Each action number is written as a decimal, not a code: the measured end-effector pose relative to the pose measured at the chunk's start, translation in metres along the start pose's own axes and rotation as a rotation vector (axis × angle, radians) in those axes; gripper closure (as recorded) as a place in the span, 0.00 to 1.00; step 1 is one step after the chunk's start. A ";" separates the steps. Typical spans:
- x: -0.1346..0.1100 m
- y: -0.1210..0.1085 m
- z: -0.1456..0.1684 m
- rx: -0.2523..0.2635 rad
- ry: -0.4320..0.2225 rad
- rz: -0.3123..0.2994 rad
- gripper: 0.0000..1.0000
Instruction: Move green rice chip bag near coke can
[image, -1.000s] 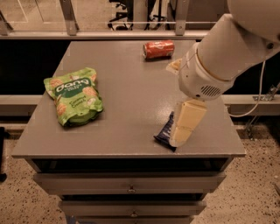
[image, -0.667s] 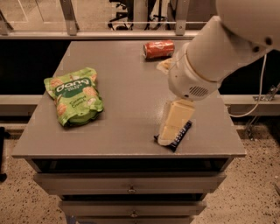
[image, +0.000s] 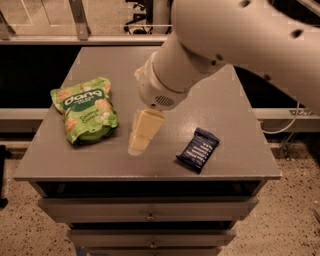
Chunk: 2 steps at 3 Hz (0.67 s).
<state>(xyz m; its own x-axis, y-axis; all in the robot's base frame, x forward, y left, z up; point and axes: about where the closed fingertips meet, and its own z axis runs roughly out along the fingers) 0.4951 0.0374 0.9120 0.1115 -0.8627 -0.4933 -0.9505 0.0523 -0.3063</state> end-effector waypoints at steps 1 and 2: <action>-0.025 -0.017 0.038 -0.006 -0.037 0.027 0.00; -0.043 -0.032 0.074 -0.020 -0.077 0.072 0.00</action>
Offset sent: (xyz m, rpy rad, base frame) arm 0.0779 0.1102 -0.0521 0.1597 0.0991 -0.0567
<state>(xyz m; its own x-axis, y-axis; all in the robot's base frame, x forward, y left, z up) 0.5424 0.1100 0.8828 0.0638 -0.8157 -0.5750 -0.9623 0.1023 -0.2519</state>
